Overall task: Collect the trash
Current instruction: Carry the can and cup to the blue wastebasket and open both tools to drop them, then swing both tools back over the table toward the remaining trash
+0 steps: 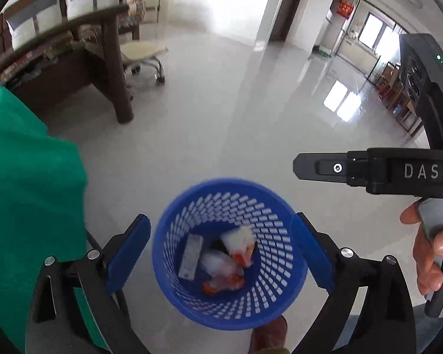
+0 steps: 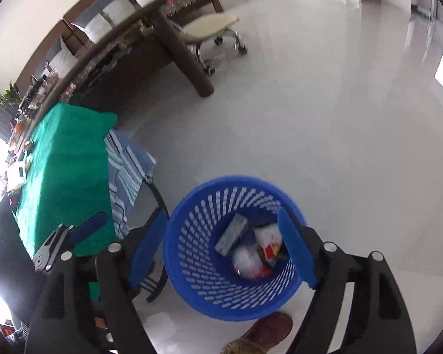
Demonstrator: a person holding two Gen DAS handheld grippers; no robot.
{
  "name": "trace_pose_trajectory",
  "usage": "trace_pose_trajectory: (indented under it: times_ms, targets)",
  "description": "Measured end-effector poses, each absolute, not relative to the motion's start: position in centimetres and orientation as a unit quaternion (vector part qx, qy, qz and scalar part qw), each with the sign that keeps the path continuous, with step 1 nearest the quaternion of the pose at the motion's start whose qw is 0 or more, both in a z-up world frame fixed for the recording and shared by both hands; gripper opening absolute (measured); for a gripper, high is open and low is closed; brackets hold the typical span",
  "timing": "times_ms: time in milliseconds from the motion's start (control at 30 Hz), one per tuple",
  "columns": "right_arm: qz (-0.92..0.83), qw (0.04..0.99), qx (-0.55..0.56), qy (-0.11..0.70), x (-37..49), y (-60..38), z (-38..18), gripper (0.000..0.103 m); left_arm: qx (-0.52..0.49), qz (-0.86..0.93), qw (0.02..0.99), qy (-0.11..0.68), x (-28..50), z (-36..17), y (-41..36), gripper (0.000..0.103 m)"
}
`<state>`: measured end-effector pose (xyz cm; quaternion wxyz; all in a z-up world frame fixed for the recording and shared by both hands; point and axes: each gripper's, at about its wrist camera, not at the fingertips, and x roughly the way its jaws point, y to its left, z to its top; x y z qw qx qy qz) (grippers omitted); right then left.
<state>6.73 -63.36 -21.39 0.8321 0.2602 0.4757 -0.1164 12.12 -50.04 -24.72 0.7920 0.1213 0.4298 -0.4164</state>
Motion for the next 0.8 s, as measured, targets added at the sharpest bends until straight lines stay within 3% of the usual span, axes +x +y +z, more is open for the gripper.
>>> trace_pose_trajectory:
  times_ms: [33,100,267,600,800]
  targets:
    - [-0.123,0.842,0.251,0.461,6.5,-63.1,-20.2,0.077,0.118,-0.415,0.803,0.411,11.9,-23.6,-49.5,0.098]
    - [-0.138,0.858,0.234,0.436,6.2,-62.7,-18.4,0.090,0.113,-0.411,0.822,0.377,11.4,-21.5,-48.5,0.098]
    - [-0.153,0.894,0.172,0.385,6.4,-60.2,-15.1,0.097,0.104,-0.415,0.842,0.330,9.9,-16.5,-44.8,0.098]
    - [-0.125,0.923,-0.044,0.361,9.2,-48.3,-14.3,0.098,0.162,-0.334,0.853,0.366,9.6,-15.2,-31.4,0.098]
    - [-0.054,0.925,-0.077,0.368,10.5,-39.8,-15.7,0.098,0.164,-0.254,0.878,0.371,12.2,-14.1,-20.9,0.098]
